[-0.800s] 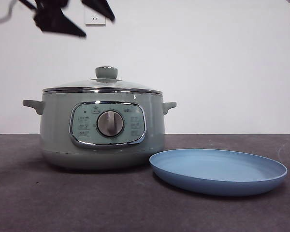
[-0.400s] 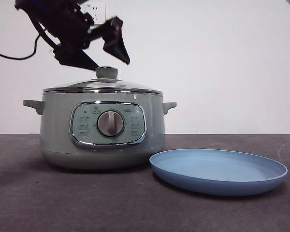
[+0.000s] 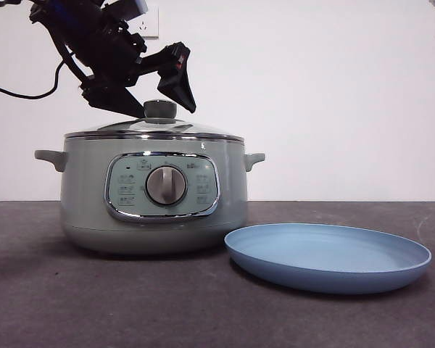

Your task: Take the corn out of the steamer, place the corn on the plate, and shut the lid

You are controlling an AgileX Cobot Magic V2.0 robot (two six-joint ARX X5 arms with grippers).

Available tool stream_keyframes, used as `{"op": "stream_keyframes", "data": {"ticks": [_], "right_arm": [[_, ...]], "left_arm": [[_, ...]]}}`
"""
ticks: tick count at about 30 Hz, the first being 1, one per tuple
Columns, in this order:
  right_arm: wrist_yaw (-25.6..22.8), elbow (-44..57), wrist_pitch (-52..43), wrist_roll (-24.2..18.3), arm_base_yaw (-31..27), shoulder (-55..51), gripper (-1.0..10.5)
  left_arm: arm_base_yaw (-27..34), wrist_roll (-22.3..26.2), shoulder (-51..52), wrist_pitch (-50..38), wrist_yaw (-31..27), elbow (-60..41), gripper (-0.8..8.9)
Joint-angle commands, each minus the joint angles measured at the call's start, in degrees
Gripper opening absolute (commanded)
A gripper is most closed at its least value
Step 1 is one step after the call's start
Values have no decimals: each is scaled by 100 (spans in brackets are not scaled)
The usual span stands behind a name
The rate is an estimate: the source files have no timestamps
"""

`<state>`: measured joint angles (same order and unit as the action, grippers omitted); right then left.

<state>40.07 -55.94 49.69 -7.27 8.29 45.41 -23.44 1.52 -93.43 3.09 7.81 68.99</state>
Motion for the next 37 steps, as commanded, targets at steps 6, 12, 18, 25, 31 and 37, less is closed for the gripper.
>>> {"op": "stream_keyframes", "data": {"ticks": [6,12,18,25,31,37], "right_arm": [[4,-7,-13,35,11,-2,599],[4,-7,-13,37,11,-2,599],[7,-7,-13,37,11,-4,599],[4,-7,-13,37,13,-2,599],[-4,-7,-13,37,11,-2,599],[-13,-7,-13,37,11,-2,599]], "left_arm": [[-63,66,-48,140,-28,-24,356],[-90,59,-48,308,-24,-24,237],[-96,2,-48,297,-20,-24,15],[-96,2,-46,273,0,-24,-8],[-96,-149,44,114,28,-24,-8],[-94,-302,323,-144,151,-24,-8]]}}
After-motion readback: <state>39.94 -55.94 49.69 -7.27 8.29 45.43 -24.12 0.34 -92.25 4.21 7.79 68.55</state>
